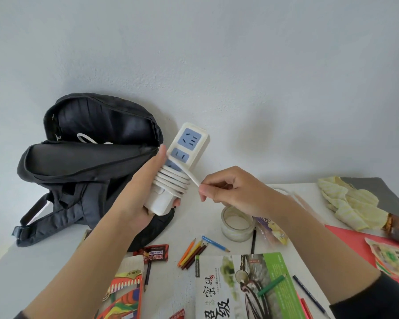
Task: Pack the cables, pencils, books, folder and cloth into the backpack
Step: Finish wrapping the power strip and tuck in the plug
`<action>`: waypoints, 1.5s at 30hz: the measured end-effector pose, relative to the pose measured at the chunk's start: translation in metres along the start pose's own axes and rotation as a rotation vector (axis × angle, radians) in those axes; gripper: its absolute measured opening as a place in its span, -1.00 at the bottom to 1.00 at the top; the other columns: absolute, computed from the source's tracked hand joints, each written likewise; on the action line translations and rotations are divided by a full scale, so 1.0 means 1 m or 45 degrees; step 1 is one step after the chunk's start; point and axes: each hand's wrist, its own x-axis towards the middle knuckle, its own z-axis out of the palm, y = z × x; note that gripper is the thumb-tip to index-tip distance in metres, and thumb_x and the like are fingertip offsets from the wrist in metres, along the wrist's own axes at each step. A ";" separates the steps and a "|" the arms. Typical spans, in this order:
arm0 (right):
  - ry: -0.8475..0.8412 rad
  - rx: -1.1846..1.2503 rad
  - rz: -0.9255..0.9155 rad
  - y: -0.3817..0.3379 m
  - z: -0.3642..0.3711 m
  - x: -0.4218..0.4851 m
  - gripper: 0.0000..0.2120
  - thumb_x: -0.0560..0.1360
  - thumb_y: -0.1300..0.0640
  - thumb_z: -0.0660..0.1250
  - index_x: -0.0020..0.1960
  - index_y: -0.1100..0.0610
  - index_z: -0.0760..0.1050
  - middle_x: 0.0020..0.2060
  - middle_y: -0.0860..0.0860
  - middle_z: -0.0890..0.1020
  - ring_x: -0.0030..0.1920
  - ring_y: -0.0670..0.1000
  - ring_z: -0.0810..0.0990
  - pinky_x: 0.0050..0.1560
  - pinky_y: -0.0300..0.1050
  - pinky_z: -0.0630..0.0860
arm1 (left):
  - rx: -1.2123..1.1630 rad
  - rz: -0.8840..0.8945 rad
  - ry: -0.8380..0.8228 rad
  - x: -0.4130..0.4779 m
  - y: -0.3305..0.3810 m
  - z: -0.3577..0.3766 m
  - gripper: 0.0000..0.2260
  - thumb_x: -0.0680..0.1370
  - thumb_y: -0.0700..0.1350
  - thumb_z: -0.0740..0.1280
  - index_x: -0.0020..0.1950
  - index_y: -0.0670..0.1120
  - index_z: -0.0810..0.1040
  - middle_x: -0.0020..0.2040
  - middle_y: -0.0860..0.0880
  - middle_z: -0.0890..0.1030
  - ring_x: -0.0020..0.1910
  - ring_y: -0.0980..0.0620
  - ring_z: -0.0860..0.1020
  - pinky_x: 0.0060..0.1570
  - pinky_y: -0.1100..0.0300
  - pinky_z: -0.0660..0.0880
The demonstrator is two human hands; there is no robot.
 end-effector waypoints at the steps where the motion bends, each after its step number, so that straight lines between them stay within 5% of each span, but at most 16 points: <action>1: -0.026 -0.008 0.008 -0.001 -0.001 -0.001 -0.73 0.66 0.09 0.31 -0.10 0.23 0.63 -0.43 -0.05 0.35 -0.43 -0.11 0.27 -0.35 -0.29 0.25 | -0.016 -0.024 0.035 0.000 0.001 0.002 -0.58 0.50 0.26 0.38 0.08 -0.07 0.72 -0.12 -0.14 0.64 -0.33 -0.07 0.55 -0.28 0.09 0.47; 4: 0.007 -0.043 0.011 -0.005 -0.009 -0.002 -0.68 0.65 0.02 0.32 -0.18 0.20 0.59 -0.45 -0.09 0.35 -0.43 -0.12 0.27 -0.34 -0.33 0.25 | -0.053 -0.075 0.045 -0.001 0.002 0.007 -0.72 0.52 0.15 0.38 -0.07 -0.01 0.75 -0.16 -0.15 0.64 -0.40 -0.08 0.52 -0.38 0.16 0.41; 8: 0.143 -0.061 0.129 0.007 -0.018 0.000 -0.41 0.52 -0.25 0.33 -0.32 0.26 0.34 -0.41 0.09 0.25 -0.36 0.07 0.19 -0.29 -0.16 0.19 | -0.056 -0.045 -0.101 0.001 0.010 -0.003 -0.61 0.50 0.15 0.40 0.16 -0.10 0.67 -0.17 -0.16 0.59 -0.41 -0.08 0.48 -0.45 0.17 0.42; 11: 0.105 0.141 0.256 0.023 -0.024 0.001 -0.55 0.60 -0.09 0.33 -0.25 0.23 0.34 -0.41 -0.03 0.21 -0.35 0.01 0.15 -0.29 -0.15 0.23 | 0.168 -0.063 -0.309 0.006 0.014 -0.012 -0.50 0.47 0.13 0.42 0.22 -0.23 0.59 -0.21 -0.17 0.57 -0.41 -0.10 0.50 -0.41 0.12 0.47; 14: 0.042 0.277 0.231 0.024 -0.030 0.005 -0.79 0.63 0.34 0.28 -0.12 0.17 0.58 -0.38 -0.01 0.42 -0.34 0.00 0.33 -0.31 -0.15 0.34 | 0.369 -0.157 -0.597 0.009 0.012 -0.014 -0.61 0.48 0.10 0.44 0.13 -0.17 0.58 -0.19 -0.15 0.60 -0.35 -0.09 0.56 -0.37 0.11 0.52; 17: 0.155 0.370 0.207 0.016 -0.035 0.013 -0.94 0.59 0.28 0.39 0.01 0.24 0.64 -0.31 0.13 0.62 -0.33 0.07 0.48 -0.31 -0.13 0.41 | 0.925 -0.117 -0.560 0.015 0.008 -0.005 -0.69 0.46 0.17 0.51 0.09 0.03 0.63 -0.07 -0.06 0.67 -0.15 -0.07 0.65 -0.13 0.04 0.56; 20: 0.255 0.075 0.134 0.009 -0.025 0.022 -0.95 0.55 0.21 0.46 -0.03 0.19 0.68 -0.29 0.08 0.72 -0.33 0.11 0.50 -0.29 -0.10 0.47 | 1.284 0.043 -0.455 0.024 0.001 0.008 -0.72 0.53 0.20 0.45 0.20 0.19 0.61 -0.01 0.12 0.69 -0.04 0.12 0.64 0.08 0.14 0.54; 23: 0.351 -0.479 -0.063 0.005 0.002 0.023 -0.96 0.53 0.16 0.47 -0.06 0.08 0.71 -0.27 -0.04 0.71 -0.29 -0.14 0.64 -0.22 -0.24 0.55 | 1.387 0.170 -0.358 0.028 -0.011 0.013 -0.75 0.58 0.19 0.39 0.24 0.25 0.59 0.03 0.14 0.70 0.02 0.14 0.64 0.16 0.03 0.56; 25: 0.479 -0.560 -0.216 0.007 0.014 0.022 -0.95 0.55 0.14 0.45 -0.03 0.10 0.69 -0.24 -0.05 0.70 -0.31 -0.22 0.59 -0.27 -0.41 0.41 | 1.248 0.205 -0.279 0.030 -0.013 0.010 -0.79 0.60 0.15 0.37 0.22 0.19 0.59 -0.01 0.06 0.72 -0.06 0.05 0.68 0.07 -0.08 0.62; 29: 0.711 -0.290 -0.343 0.016 0.013 0.013 -0.89 0.62 0.14 0.37 0.05 0.16 0.64 -0.26 -0.13 0.60 -0.34 -0.15 0.51 -0.27 -0.41 0.33 | 0.641 0.113 -0.205 0.026 -0.005 -0.005 -0.72 0.61 0.11 0.37 0.18 -0.06 0.59 -0.11 -0.21 0.69 -0.26 -0.21 0.66 -0.21 -0.10 0.60; 34: 0.516 0.148 -0.211 0.023 0.004 0.004 -0.85 0.62 0.13 0.36 0.09 0.14 0.67 -0.38 -0.16 0.51 -0.41 -0.09 0.38 -0.37 -0.23 0.34 | 0.285 0.144 -0.058 0.017 -0.011 -0.002 -0.62 0.61 0.14 0.33 0.19 -0.17 0.59 -0.07 -0.22 0.64 -0.25 -0.21 0.60 -0.29 -0.02 0.58; 38: 0.322 0.319 -0.085 0.033 0.000 -0.001 -0.65 0.58 0.00 0.36 -0.12 0.29 0.66 -0.49 0.01 0.36 -0.42 0.02 0.25 -0.34 -0.09 0.21 | -0.079 0.011 -0.010 0.012 -0.004 0.010 -0.55 0.58 0.23 0.31 0.18 -0.11 0.68 -0.13 -0.16 0.65 -0.36 -0.08 0.56 -0.41 0.10 0.54; 42: 0.269 0.174 0.056 0.045 -0.011 0.000 -0.40 0.51 -0.30 0.37 -0.41 0.19 0.48 -0.49 0.05 0.26 -0.41 0.05 0.18 -0.32 -0.17 0.19 | -0.086 -0.021 -0.128 0.010 0.001 0.009 -0.62 0.56 0.20 0.33 0.09 -0.06 0.73 -0.17 -0.12 0.64 -0.35 -0.06 0.54 -0.41 0.11 0.51; 45: 0.188 0.184 0.175 0.040 -0.031 0.003 -0.54 0.42 -0.23 0.47 -0.36 0.13 0.48 -0.43 0.04 0.31 -0.42 0.01 0.19 -0.35 -0.19 0.21 | 0.074 0.006 -0.249 0.011 0.001 0.002 -0.65 0.58 0.14 0.34 0.12 -0.15 0.61 -0.18 -0.17 0.59 -0.36 -0.11 0.54 -0.40 0.08 0.51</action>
